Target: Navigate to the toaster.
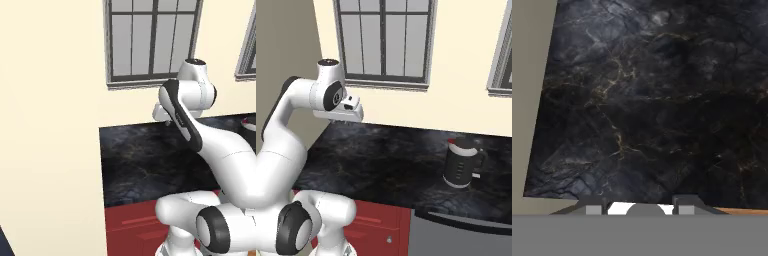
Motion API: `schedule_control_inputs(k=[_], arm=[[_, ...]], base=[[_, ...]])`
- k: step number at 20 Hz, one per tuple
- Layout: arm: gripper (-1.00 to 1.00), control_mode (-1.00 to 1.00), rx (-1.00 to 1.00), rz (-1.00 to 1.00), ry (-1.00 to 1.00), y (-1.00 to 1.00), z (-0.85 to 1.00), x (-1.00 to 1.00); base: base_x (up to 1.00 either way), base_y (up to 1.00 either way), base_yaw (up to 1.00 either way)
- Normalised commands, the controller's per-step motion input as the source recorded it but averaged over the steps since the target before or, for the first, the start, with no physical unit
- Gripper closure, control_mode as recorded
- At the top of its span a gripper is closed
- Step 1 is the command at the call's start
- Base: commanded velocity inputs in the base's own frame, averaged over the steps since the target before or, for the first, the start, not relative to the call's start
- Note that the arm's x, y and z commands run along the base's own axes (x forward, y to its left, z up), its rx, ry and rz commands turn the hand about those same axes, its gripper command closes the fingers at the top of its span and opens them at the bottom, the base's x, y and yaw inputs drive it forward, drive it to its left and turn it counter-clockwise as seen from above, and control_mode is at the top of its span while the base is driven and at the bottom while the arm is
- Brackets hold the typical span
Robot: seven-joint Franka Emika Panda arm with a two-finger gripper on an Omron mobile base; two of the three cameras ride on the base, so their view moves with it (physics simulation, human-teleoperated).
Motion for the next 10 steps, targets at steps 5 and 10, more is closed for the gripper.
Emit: schedule_control_inputs(k=[5,10], arm=[[-1.00,1.00,0.00,0.00,0.00,0.00,0.00,-0.02],[-1.00,1.00,0.00,0.00,0.00,0.00,0.00,0.00]], base=[[-0.52,0.00,0.00],[-0.94,-0.04,-0.18]])
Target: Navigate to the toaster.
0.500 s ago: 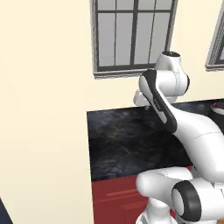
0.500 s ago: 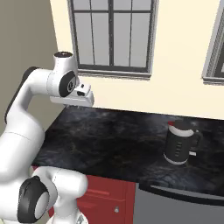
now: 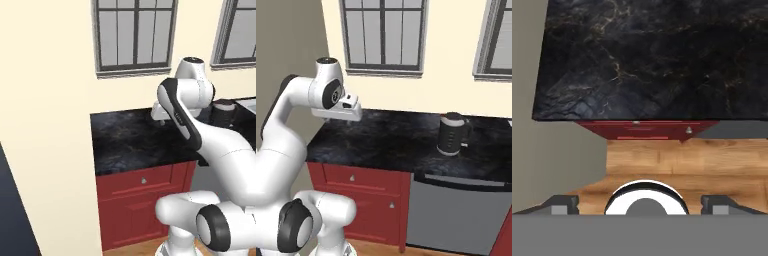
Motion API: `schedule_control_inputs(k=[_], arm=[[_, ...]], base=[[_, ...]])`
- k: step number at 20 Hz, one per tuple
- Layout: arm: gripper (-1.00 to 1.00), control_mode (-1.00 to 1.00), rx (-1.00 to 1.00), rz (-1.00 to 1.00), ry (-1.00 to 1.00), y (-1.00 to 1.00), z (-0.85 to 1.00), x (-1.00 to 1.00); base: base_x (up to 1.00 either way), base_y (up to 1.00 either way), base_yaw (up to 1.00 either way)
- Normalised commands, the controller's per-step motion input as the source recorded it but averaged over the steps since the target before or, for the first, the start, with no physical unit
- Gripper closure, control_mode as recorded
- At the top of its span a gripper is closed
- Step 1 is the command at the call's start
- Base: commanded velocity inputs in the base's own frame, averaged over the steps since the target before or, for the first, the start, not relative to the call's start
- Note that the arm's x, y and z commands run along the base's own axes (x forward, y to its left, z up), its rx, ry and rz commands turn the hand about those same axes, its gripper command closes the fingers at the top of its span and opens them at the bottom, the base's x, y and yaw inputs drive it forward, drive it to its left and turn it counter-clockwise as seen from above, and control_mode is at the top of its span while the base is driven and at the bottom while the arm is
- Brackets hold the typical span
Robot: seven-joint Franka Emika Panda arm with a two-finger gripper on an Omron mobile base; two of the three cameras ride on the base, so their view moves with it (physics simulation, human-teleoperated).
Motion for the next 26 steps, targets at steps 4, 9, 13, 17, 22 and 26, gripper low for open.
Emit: schedule_control_inputs(k=[4,9,13,17,22,26], arm=[[-1.00,1.00,0.00,0.00,0.00,0.00,0.00,0.00],[-1.00,1.00,0.00,0.00,0.00,0.00,0.00,0.00],[-1.00,1.00,0.00,0.00,0.00,0.00,0.00,0.00],[-1.00,1.00,0.00,0.00,0.00,0.00,0.00,0.00],[-1.00,1.00,0.00,0.00,0.00,0.00,0.00,0.00],[-1.00,1.00,0.00,0.00,0.00,0.00,0.00,0.00]], base=[[-0.31,-0.01,-0.65],[-0.01,0.02,-0.84],[0.00,0.02,-0.92],[0.00,0.00,-0.91],[0.14,0.00,-0.86],[0.39,0.04,-0.79]])
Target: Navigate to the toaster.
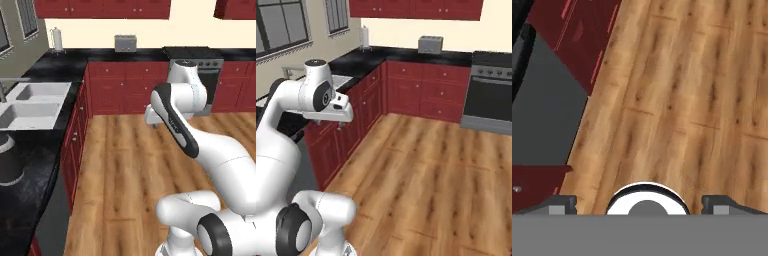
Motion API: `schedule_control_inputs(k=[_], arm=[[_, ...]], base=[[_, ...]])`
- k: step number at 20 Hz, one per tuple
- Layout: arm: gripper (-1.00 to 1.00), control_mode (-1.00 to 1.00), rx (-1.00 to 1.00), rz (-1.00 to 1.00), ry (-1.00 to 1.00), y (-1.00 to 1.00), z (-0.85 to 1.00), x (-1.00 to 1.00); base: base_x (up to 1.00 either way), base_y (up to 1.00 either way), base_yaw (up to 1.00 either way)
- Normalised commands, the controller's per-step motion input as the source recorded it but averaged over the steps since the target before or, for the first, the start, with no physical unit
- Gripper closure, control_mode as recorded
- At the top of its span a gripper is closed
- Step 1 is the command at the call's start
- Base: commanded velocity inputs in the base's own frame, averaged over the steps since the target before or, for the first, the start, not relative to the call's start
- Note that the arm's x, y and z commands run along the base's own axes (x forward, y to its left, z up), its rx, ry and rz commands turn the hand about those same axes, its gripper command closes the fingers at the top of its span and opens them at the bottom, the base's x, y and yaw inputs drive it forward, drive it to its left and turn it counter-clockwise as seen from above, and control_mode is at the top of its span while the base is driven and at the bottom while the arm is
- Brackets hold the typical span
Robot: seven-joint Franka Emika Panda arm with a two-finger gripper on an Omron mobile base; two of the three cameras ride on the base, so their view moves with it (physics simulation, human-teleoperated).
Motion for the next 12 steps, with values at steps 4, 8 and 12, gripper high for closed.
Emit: schedule_control_inputs(k=[4,8,12], arm=[[-1.00,1.00,0.00,0.00,0.00,0.00,0.00,0.00],[-1.00,1.00,0.00,0.00,0.00,0.00,0.00,0.00],[-1.00,1.00,0.00,0.00,0.00,0.00,0.00,0.00]], base=[[0.78,0.30,-0.65],[1.00,0.51,-0.29],[1.00,0.28,-0.06]])
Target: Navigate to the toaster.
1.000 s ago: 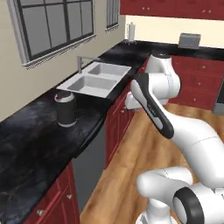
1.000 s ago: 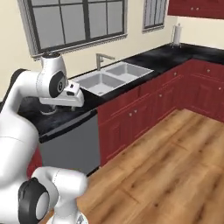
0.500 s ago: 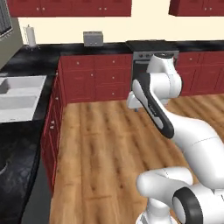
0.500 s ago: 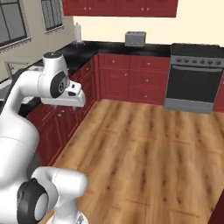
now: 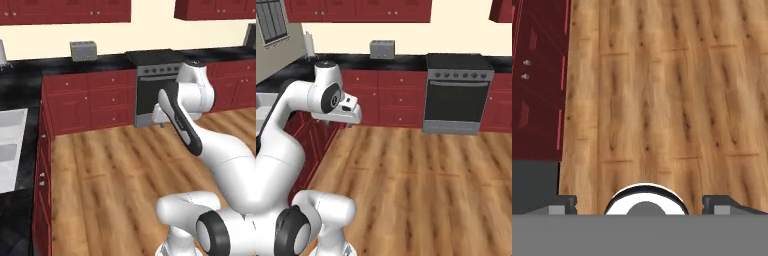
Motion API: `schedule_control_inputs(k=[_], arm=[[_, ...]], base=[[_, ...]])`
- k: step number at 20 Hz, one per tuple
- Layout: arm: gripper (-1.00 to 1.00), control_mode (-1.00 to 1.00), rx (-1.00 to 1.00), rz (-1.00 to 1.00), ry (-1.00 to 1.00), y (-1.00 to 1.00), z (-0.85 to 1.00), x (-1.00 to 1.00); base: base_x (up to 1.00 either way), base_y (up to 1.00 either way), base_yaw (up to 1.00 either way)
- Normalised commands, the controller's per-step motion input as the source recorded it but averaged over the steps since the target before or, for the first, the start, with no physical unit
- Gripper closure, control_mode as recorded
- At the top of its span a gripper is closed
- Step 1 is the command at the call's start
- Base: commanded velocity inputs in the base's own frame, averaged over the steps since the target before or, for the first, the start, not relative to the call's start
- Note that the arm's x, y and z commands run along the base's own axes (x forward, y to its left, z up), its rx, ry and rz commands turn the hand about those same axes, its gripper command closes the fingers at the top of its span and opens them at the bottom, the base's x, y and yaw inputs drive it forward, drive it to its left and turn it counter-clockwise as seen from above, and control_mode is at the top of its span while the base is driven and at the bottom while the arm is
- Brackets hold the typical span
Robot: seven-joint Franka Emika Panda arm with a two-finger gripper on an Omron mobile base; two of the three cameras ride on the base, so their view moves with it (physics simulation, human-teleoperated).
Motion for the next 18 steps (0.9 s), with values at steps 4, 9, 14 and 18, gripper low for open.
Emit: schedule_control_inputs(k=[4,9,14,18], arm=[[-1.00,1.00,0.00,0.00,0.00,0.00,0.00,0.00],[-1.00,1.00,0.00,0.00,0.00,0.00,0.00,0.00],[-1.00,1.00,0.00,0.00,0.00,0.00,0.00,0.00],[-1.00,1.00,0.00,0.00,0.00,0.00,0.00,0.00]], base=[[1.00,0.26,-0.03],[1.00,0.13,0.00],[1.00,0.23,0.00],[1.00,0.18,0.00]])
